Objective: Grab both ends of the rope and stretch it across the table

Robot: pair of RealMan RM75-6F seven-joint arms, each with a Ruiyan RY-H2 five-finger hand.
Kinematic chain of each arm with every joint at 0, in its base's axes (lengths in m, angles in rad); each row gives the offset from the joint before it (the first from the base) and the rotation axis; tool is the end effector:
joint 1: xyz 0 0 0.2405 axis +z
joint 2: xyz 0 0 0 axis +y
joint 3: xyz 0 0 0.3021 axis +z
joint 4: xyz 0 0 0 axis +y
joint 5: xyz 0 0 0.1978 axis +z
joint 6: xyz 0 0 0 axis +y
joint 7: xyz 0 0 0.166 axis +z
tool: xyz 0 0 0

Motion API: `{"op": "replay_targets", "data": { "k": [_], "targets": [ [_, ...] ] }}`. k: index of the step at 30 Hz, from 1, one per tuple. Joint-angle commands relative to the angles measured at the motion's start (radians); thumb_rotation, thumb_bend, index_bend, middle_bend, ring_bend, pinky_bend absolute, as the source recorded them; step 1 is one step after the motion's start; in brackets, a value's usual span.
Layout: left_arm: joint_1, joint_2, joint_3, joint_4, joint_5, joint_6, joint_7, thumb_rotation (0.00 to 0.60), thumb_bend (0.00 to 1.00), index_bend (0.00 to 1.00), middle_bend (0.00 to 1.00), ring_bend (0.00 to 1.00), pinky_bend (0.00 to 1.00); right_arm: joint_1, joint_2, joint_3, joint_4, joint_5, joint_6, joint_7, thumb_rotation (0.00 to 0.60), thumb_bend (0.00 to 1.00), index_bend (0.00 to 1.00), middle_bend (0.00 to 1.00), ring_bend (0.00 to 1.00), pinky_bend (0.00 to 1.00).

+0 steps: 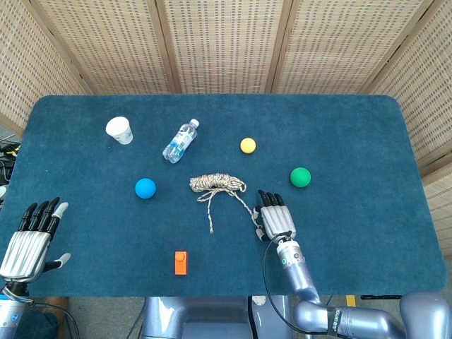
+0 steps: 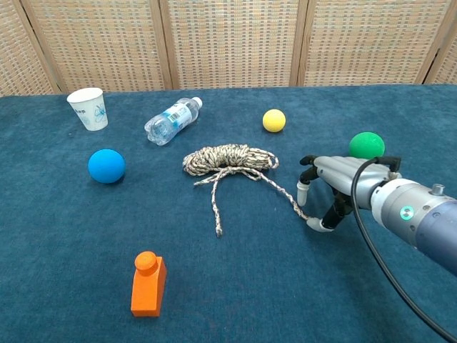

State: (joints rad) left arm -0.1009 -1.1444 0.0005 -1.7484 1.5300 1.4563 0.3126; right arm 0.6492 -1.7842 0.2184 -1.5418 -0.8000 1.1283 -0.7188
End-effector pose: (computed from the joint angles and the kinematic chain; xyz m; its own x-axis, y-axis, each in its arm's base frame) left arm -0.3167 0.1976 0.1569 0.5358 0.0680 0.8416 0.8437 -0.0818 -0.5306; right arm -0.1844 -0.3441 -0.0780 0.3913 -0.3656 0.8445 -0.9201 -0.1359 0.3675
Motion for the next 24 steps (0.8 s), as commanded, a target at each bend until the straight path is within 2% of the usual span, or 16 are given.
{"op": "replay_targets", "data": {
  "k": [1, 10, 24],
  "targets": [
    [0.000, 0.000, 0.000, 0.000, 0.000, 0.000, 0.000, 0.600, 0.00, 0.00, 0.00, 0.00, 0.00, 0.006, -0.013, -0.004, 0.020, 0.000, 0.007, 0.000, 0.600, 0.32, 0.43, 0.00, 0.00, 0.00],
    [-0.001, -0.001, 0.001, 0.001, -0.003, -0.004, 0.003, 0.600, 0.00, 0.00, 0.00, 0.00, 0.00, 0.006, -0.041, -0.026, 0.072, -0.026, 0.018, 0.015, 0.600, 0.32, 0.44, 0.00, 0.00, 0.00],
    [-0.003, -0.004, 0.003, 0.002, -0.005, -0.011, 0.008, 0.600, 0.00, 0.00, 0.00, 0.00, 0.00, 0.004, -0.052, -0.029, 0.086, -0.030, 0.007, 0.038, 0.600, 0.32, 0.44, 0.00, 0.00, 0.00]
  ]
}}
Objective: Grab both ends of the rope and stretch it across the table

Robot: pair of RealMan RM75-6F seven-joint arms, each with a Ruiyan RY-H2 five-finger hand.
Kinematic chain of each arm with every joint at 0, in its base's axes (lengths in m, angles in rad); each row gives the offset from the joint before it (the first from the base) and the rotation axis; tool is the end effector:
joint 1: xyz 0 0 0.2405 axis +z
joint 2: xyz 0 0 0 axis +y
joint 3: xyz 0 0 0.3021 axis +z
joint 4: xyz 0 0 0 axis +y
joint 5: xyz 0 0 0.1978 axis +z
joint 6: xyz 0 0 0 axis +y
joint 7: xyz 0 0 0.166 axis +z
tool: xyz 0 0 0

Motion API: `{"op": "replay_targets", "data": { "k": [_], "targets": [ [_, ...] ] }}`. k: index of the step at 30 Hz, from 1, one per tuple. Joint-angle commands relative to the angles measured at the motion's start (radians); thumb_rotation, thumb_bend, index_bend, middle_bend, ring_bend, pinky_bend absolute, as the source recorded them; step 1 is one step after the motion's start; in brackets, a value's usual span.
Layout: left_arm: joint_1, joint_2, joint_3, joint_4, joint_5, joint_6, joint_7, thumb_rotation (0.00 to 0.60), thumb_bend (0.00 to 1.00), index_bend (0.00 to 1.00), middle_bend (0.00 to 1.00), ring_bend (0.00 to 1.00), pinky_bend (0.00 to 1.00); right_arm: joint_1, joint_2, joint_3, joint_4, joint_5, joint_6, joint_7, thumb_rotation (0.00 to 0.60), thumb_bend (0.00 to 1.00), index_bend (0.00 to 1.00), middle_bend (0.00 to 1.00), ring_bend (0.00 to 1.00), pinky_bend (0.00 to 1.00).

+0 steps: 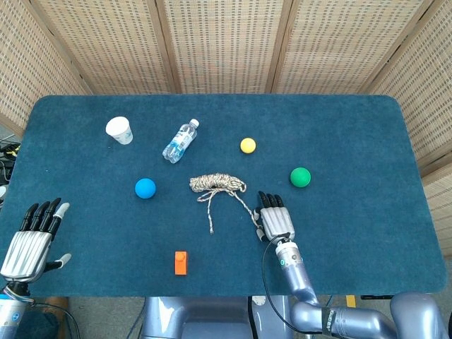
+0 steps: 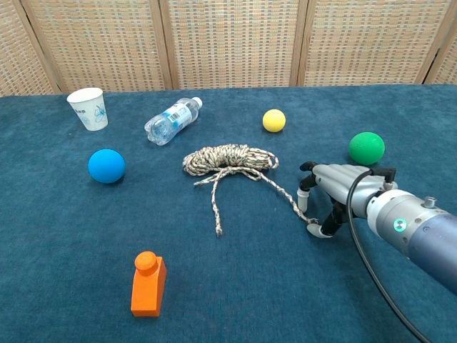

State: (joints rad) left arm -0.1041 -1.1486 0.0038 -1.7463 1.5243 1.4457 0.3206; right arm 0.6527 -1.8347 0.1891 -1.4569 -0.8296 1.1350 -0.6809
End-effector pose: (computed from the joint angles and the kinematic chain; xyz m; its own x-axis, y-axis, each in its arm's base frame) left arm -0.3178 0.1978 0.1537 0.5410 0.0809 0.8371 0.8406 -0.0835 -0.5352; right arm -0.1897 -0.3425 -0.0938 0.4048 -0.3561 0.8422 -0.9142 -0.1383 0.3809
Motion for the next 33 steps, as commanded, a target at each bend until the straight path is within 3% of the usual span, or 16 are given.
{"op": "replay_targets", "data": {
  "k": [1, 10, 25, 33],
  "targets": [
    [0.000, 0.000, 0.000, 0.000, 0.001, 0.000, 0.000, 0.600, 0.00, 0.00, 0.00, 0.00, 0.00, 0.002, -0.004, 0.003, 0.001, 0.001, 0.000, 0.000, 0.600, 0.32, 0.44, 0.00, 0.00, 0.00],
    [0.000, 0.000, 0.000, 0.002, -0.001, 0.000, -0.003, 0.600, 0.00, 0.00, 0.00, 0.00, 0.00, 0.013, -0.023, 0.013, 0.008, 0.016, 0.007, -0.021, 0.600, 0.33, 0.45, 0.00, 0.00, 0.00],
    [-0.001, 0.003, 0.000, 0.002, -0.001, -0.001, -0.010, 0.600, 0.00, 0.00, 0.00, 0.00, 0.00, 0.019, -0.040, 0.006, 0.033, 0.001, 0.020, -0.039, 0.600, 0.38, 0.58, 0.00, 0.00, 0.00],
    [-0.002, 0.003, 0.001, 0.002, 0.000, -0.003, -0.010, 0.600, 0.00, 0.00, 0.00, 0.00, 0.00, 0.021, -0.043, 0.004, 0.037, -0.016, 0.023, -0.042, 0.600, 0.48, 0.63, 0.00, 0.00, 0.00]
  ]
}}
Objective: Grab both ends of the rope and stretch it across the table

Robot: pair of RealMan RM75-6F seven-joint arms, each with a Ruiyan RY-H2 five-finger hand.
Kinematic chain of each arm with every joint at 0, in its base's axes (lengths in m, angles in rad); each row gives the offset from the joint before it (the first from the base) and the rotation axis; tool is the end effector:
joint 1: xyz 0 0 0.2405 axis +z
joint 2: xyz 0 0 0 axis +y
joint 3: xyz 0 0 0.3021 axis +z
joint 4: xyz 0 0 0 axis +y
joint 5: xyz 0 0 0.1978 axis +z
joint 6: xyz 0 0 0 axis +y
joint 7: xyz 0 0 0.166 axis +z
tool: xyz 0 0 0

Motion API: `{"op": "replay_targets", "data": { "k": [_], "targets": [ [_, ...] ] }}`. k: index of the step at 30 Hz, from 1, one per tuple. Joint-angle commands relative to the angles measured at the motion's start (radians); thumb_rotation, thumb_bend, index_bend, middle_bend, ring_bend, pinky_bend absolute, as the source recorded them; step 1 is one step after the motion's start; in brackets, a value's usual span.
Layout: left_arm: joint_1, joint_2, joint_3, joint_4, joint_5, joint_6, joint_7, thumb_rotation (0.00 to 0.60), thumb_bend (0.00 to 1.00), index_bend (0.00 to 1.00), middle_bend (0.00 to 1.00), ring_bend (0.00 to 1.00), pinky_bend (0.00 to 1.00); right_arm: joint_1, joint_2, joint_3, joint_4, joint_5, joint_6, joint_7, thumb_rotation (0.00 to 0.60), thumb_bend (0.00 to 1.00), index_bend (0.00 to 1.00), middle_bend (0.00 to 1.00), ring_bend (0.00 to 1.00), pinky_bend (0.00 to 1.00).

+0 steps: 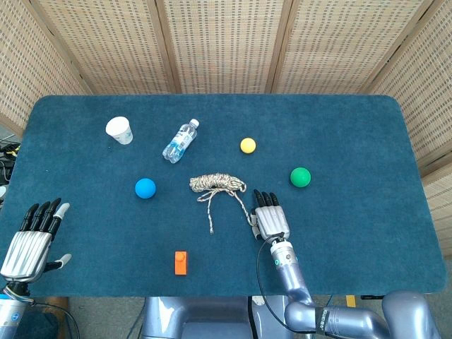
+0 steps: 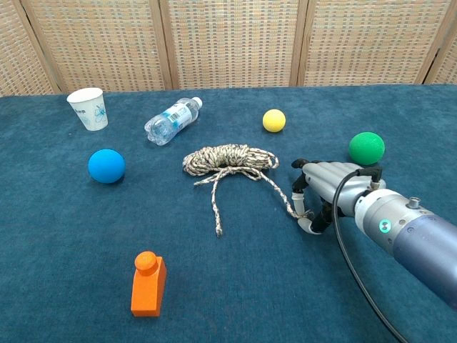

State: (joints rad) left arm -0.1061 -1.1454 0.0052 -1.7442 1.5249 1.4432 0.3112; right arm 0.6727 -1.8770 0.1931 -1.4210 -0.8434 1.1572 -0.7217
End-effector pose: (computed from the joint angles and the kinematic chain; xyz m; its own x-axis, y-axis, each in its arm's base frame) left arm -0.3182 0.1982 0.1543 0.5379 0.0837 0.8389 0.8426 -0.0857 -0.5317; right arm -0.1785 -0.3451 -0.1025 0.4456 -0.3229 0.8350 -0.8952 -0.1620 0.4151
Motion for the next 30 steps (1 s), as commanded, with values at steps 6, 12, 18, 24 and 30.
{"op": "replay_targets", "data": {
  "k": [6, 12, 18, 24, 30],
  "targets": [
    [-0.036, -0.016, -0.009, 0.019, 0.008, -0.047, -0.001, 0.600, 0.00, 0.00, 0.00, 0.00, 0.00, 0.009, 0.018, -0.018, -0.006, -0.056, -0.007, -0.002, 0.600, 0.53, 0.65, 0.00, 0.00, 0.00],
    [-0.179, -0.099, -0.052, 0.174, 0.184, -0.087, -0.101, 0.600, 0.00, 0.07, 0.00, 0.00, 0.00, 0.021, 0.044, -0.048, 0.004, -0.157, 0.000, -0.005, 0.600, 0.54, 0.65, 0.00, 0.00, 0.00],
    [-0.308, -0.182, -0.072, 0.331, 0.301, -0.122, -0.180, 0.600, 0.04, 0.21, 0.00, 0.00, 0.00, 0.036, 0.056, -0.063, 0.056, -0.242, 0.007, -0.013, 0.600, 0.54, 0.65, 0.00, 0.00, 0.00],
    [-0.415, -0.251, -0.091, 0.377, 0.314, -0.211, -0.160, 0.600, 0.16, 0.31, 0.00, 0.00, 0.00, 0.055, 0.082, -0.072, 0.121, -0.308, -0.036, 0.033, 0.600, 0.53, 0.66, 0.00, 0.00, 0.00],
    [-0.479, -0.321, -0.105, 0.407, 0.278, -0.290, -0.095, 0.600, 0.17, 0.33, 0.00, 0.00, 0.00, 0.066, 0.089, -0.073, 0.187, -0.354, -0.053, 0.061, 0.600, 0.54, 0.67, 0.00, 0.00, 0.00]
  ]
}}
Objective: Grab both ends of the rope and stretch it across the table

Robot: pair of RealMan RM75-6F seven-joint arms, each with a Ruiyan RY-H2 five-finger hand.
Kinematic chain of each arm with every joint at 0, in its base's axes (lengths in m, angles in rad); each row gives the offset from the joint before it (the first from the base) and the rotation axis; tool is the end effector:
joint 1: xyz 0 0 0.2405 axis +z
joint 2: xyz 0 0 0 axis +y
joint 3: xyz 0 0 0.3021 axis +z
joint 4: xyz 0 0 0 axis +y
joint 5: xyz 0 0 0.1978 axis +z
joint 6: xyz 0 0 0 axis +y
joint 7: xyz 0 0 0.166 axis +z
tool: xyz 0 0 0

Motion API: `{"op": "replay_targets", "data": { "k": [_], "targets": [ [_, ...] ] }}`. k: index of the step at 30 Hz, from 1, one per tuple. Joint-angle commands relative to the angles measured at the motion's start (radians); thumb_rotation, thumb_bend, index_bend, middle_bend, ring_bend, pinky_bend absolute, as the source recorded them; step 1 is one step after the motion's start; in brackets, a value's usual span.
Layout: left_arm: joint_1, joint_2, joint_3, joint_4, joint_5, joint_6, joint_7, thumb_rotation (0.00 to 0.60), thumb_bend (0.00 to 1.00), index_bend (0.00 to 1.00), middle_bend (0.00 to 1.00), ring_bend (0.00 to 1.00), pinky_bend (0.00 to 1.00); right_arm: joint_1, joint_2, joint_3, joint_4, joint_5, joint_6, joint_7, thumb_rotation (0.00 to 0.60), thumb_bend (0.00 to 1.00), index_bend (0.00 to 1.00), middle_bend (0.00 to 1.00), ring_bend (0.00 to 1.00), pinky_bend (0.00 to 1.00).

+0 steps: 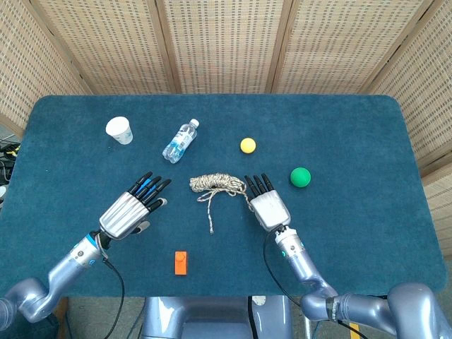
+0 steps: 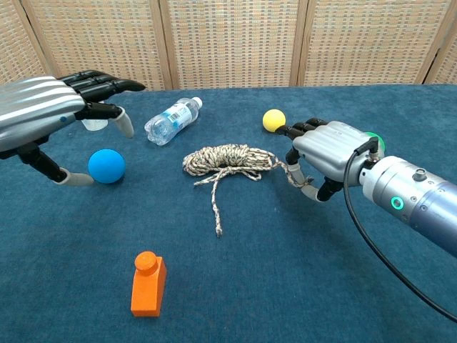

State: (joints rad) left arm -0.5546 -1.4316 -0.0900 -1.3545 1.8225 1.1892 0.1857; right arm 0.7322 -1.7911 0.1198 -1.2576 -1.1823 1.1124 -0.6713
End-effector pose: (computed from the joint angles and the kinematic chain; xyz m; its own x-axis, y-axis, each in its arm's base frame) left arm -0.2082 0.3315 0.0400 0.6103 -0.1047 0.7852 0.5452 -0.6636 -0.5122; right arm -0.1720 -0.3772 -0.0726 0.6941 -0.0333 0.7191 -0.6642 -0.4148 0.6219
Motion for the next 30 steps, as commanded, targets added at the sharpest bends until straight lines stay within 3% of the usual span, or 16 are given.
{"op": "replay_targets", "data": {
  "k": [1, 17, 30],
  "targets": [
    [-0.038, -0.046, -0.012, 0.022, -0.026, -0.044, 0.041, 0.600, 0.17, 0.33, 0.00, 0.00, 0.00, 0.007, 0.003, 0.002, 0.032, -0.019, -0.011, 0.013, 0.600, 0.54, 0.67, 0.00, 0.00, 0.00],
    [-0.179, -0.233, -0.019, 0.096, -0.101, -0.196, 0.142, 0.600, 0.28, 0.42, 0.00, 0.00, 0.00, 0.015, 0.025, 0.024, 0.073, -0.054, -0.080, 0.162, 0.600, 0.53, 0.68, 0.00, 0.00, 0.00],
    [-0.241, -0.323, -0.005, 0.146, -0.159, -0.280, 0.237, 0.600, 0.28, 0.44, 0.00, 0.00, 0.00, 0.016, 0.007, 0.032, 0.137, -0.076, -0.108, 0.266, 0.600, 0.53, 0.69, 0.00, 0.00, 0.00]
  ]
}}
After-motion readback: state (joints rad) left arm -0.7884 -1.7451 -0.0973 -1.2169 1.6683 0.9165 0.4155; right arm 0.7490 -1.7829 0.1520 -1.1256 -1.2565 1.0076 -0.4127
